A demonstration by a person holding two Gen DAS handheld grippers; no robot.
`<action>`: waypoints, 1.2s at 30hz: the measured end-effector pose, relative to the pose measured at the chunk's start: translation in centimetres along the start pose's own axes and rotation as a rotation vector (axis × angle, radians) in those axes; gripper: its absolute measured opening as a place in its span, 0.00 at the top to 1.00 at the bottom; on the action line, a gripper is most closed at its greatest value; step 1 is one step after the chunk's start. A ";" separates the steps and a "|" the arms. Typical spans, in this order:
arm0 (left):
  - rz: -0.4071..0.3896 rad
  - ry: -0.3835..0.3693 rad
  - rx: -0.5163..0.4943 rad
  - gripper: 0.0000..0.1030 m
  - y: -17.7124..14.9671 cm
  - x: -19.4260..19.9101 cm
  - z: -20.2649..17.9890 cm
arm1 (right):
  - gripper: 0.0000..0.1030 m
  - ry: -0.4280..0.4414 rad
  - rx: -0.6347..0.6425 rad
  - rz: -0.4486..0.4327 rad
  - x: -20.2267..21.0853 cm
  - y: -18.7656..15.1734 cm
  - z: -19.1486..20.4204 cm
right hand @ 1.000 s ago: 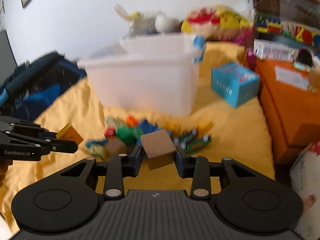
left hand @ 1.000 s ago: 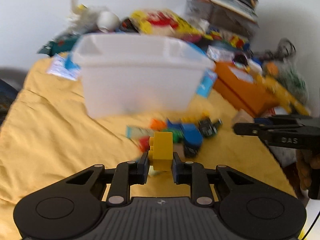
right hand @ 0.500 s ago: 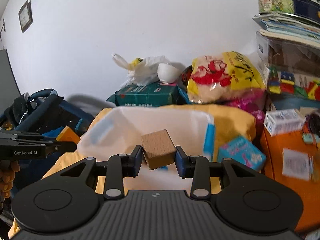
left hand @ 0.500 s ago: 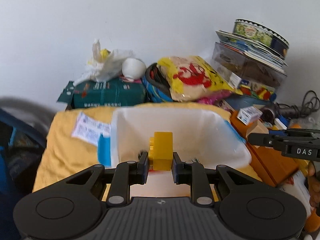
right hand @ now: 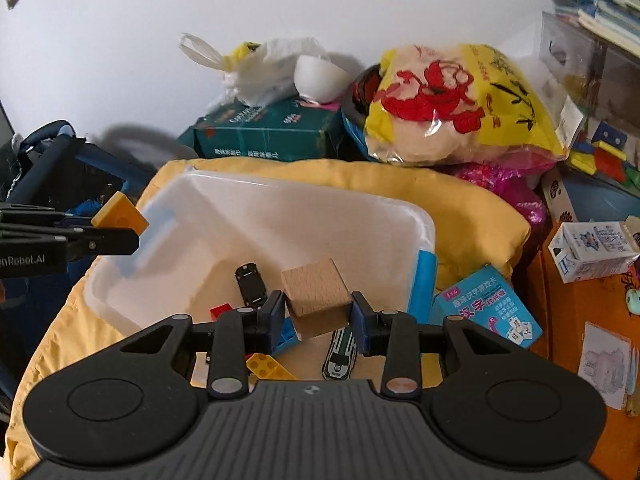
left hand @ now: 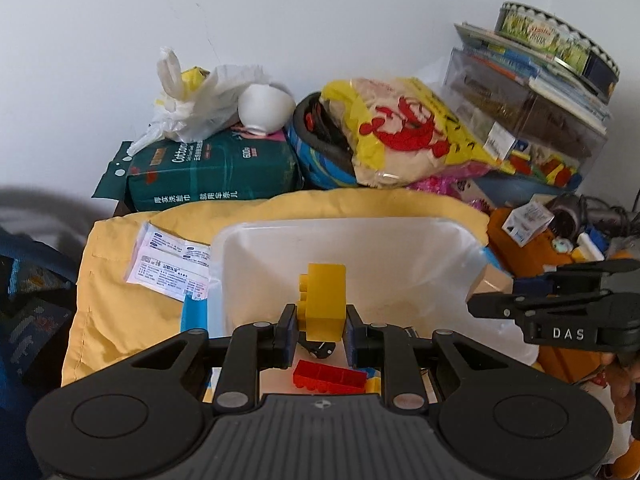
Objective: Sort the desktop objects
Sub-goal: 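Lower both held pieces into the white bin and open both grippers, then grasp the pale green block with the left gripper while the right grasps the blue cylinder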
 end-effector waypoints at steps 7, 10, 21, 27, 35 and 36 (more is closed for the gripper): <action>-0.046 0.045 -0.030 0.42 -0.4 0.6 0.3 | 0.36 -0.019 0.000 -0.029 0.2 0.8 -0.3; -0.090 -0.023 -0.085 0.42 -3.2 2.4 -0.6 | 0.36 0.022 0.010 -0.076 2.1 -0.5 0.4; 0.099 -0.128 -0.171 0.42 -22.3 2.1 -5.3 | 0.53 0.087 0.061 0.057 2.4 -19.2 3.9; 0.164 -0.143 -0.129 0.42 -24.0 -1.1 -6.7 | 0.49 0.050 0.137 0.065 0.1 -20.8 4.4; 0.156 -0.119 -0.038 0.42 -22.5 -3.2 -6.5 | 0.45 0.045 0.131 -0.029 0.1 -17.7 4.5; 0.156 -0.117 -0.032 0.43 -22.4 -3.3 -6.5 | 0.45 0.043 0.127 -0.033 0.1 -17.6 4.5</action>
Point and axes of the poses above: each gripper's, at about its wrist camera, not at the fingertips, and x roughly against the way its jaws point, z to its left, y to its top, the point moved 10 cm from there along -x, roughly the way its jaws point, and after that the axes turned 1 degree about x, right-handed, at the moved point
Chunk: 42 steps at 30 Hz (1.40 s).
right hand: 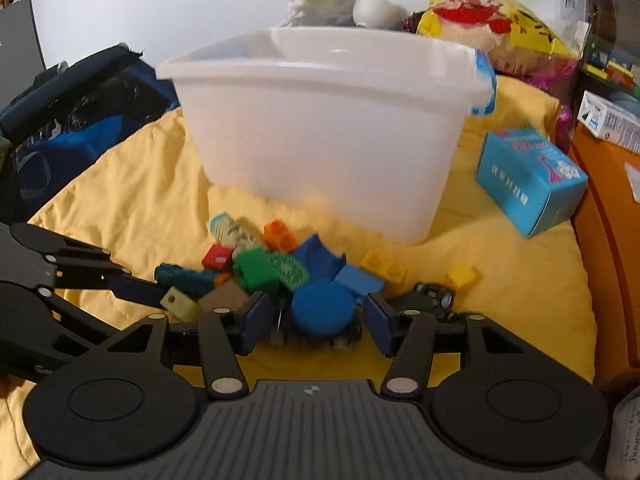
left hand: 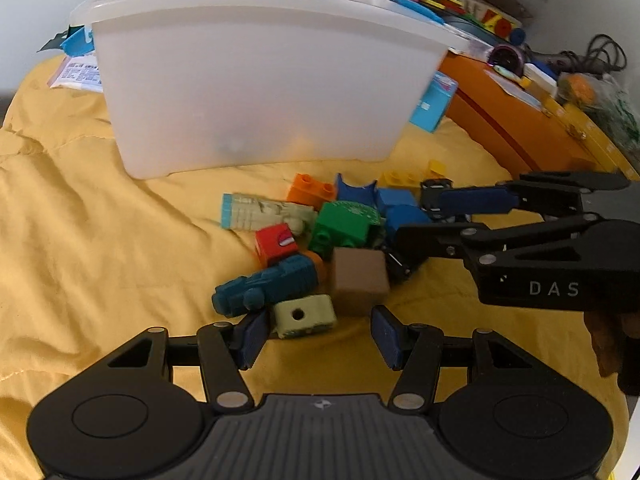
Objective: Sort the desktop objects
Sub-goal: 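Grasp the pale green block with the left gripper while the right grasps the blue cylinder, then carry both pieces into the white bin and open both grippers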
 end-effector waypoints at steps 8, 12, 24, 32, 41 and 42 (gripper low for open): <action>-0.017 0.025 -0.044 0.65 0.0 0.0 0.0 | 0.55 -0.026 -0.014 0.055 -1.7 -0.5 -0.1; -0.035 0.029 -0.057 0.65 -0.1 0.8 0.3 | 0.59 -0.008 -0.041 0.040 -1.3 -1.0 -0.1; -0.181 0.013 -0.025 0.65 3.4 8.1 1.4 | 0.59 0.022 -0.084 -0.145 5.2 3.9 -0.3; -0.269 0.045 -0.018 0.65 11.2 11.7 3.5 | 0.59 0.017 -0.096 -0.245 7.2 11.7 -2.0; -0.252 0.058 -0.010 0.65 19.4 10.9 5.0 | 0.59 -0.025 -0.142 -0.137 3.6 17.4 -5.9; -0.245 0.057 0.003 0.65 19.9 10.6 5.1 | 0.59 -0.026 -0.144 -0.115 3.0 17.6 -6.1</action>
Point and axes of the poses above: each gripper's, at about its wrist camera, not at the fingertips, and x roughly against the way its jaws point, z to its left, y to its top, the point moved 10 cm from there along -x, roughly the way its jaws point, and after that the axes turned 1 degree about x, right-handed, at the moved point
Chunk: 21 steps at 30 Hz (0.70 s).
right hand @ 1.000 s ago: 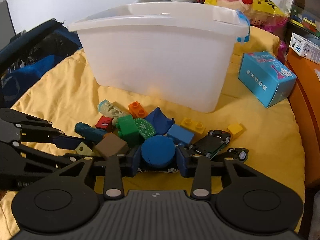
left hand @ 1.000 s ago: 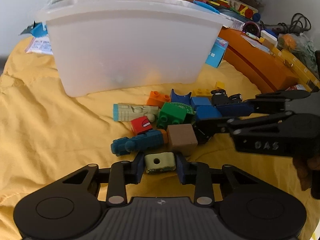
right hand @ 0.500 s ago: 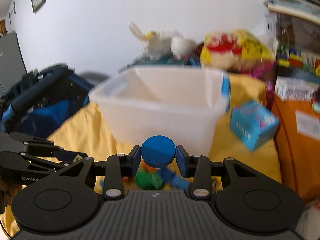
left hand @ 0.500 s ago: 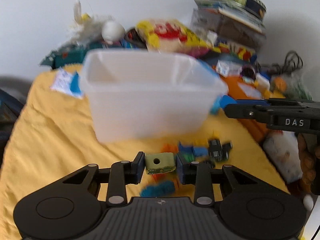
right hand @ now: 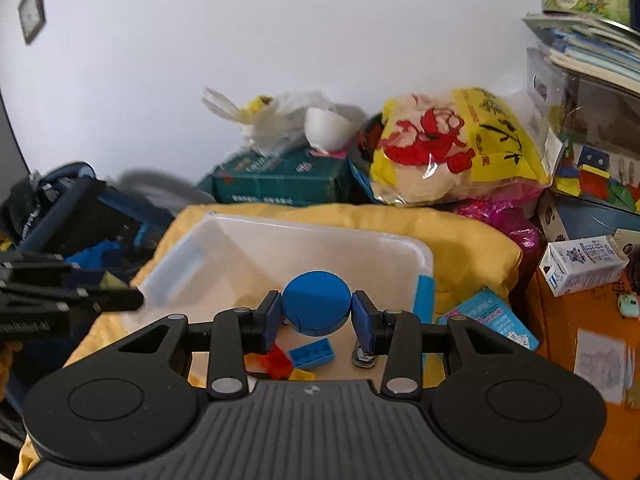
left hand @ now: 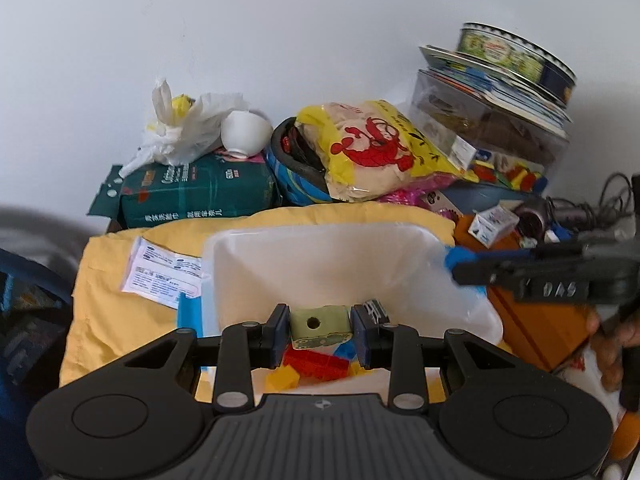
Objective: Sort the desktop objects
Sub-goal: 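Carry both pieces into the white bin and open both grippers, then move both open grippers back toward the remaining toy pile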
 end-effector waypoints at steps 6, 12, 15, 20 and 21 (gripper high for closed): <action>0.025 0.003 -0.011 0.65 1.0 -1.7 -0.1 | 0.59 0.000 -0.032 0.084 -2.8 0.3 -0.2; 0.005 0.039 -0.022 0.41 0.7 -2.0 0.2 | 0.29 -0.049 -0.012 0.079 -3.6 0.6 -0.2; 0.005 0.021 -0.029 0.41 -1.3 -1.5 0.2 | 0.29 -0.024 -0.016 0.054 -2.8 0.0 -0.2; -0.033 -0.034 -0.091 0.37 -7.7 0.8 -0.8 | 0.29 0.026 -0.044 0.016 0.4 -4.5 -0.2; -0.037 -0.034 -0.123 0.35 -9.0 1.2 -1.3 | 0.28 0.030 -0.038 0.025 1.0 -6.4 0.0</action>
Point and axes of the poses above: each gripper's, at about its wrist camera, not at the fingertips, and x roughly against the way its jaws point, z to its left, y to its top, the point moved 10 cm from there along -x, roughly the way its jaws point, and after that the axes turned 1 degree about x, right-handed, at the moved point
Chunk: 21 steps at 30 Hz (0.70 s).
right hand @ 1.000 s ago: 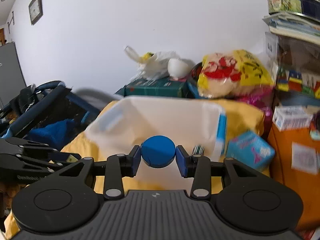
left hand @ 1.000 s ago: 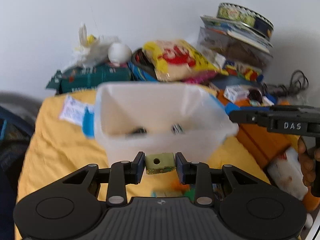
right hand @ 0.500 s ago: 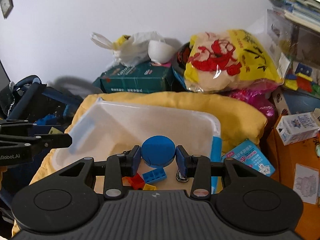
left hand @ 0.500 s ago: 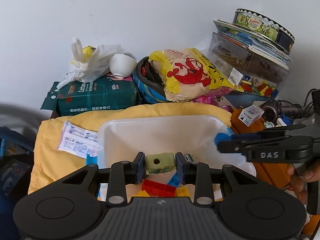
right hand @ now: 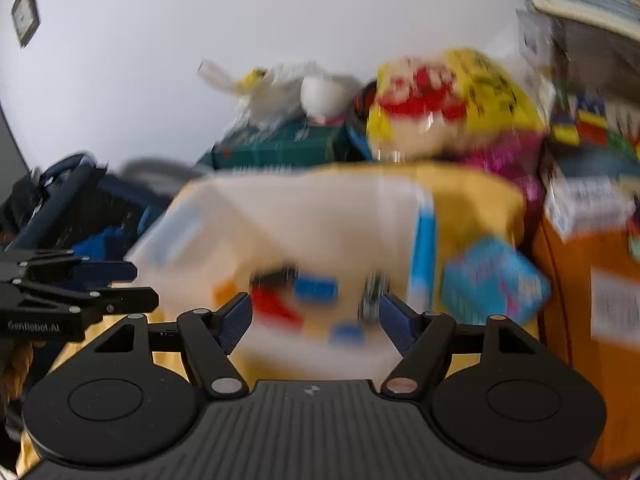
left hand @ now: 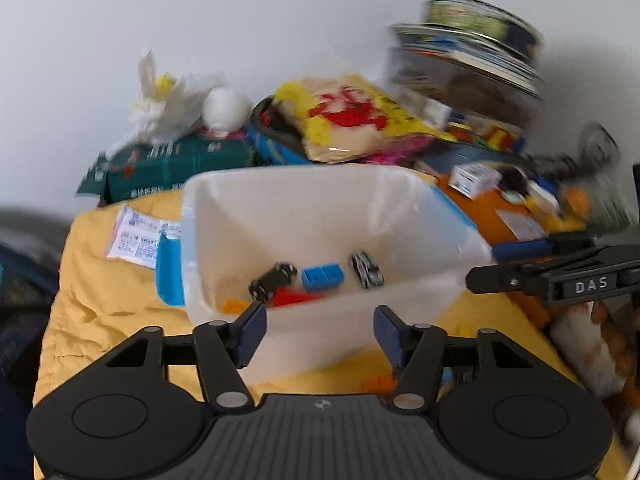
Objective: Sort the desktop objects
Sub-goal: 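Move both open grippers back toward the remaining toy pile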
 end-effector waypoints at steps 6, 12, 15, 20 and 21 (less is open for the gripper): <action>-0.006 -0.021 0.018 0.35 -4.9 1.7 -1.7 | 0.19 -0.003 0.040 -0.044 2.7 -7.8 1.5; 0.124 -0.003 0.039 0.35 -9.2 -1.3 -2.6 | 0.19 -0.023 0.116 0.038 0.9 -11.6 2.6; 0.176 -0.006 0.042 0.35 -11.0 -2.8 -3.2 | 0.21 -0.023 0.114 0.104 -1.2 -13.2 2.4; 0.215 0.011 0.009 0.35 -12.4 -4.9 -3.5 | 0.20 -0.039 0.121 0.150 -3.0 -14.5 2.1; 0.222 0.018 0.004 0.35 -12.5 -5.3 -3.4 | 0.20 -0.049 0.134 0.158 -3.4 -14.5 2.0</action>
Point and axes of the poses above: each gripper's, at about its wrist camera, not at the fingertips, and x roughly against the way its jaws point, z to its left, y to its top, the point moved 10 cm from there along -x, roughly the way its jaws point, and after that the axes turned 1 degree about x, right-handed, at the moved point
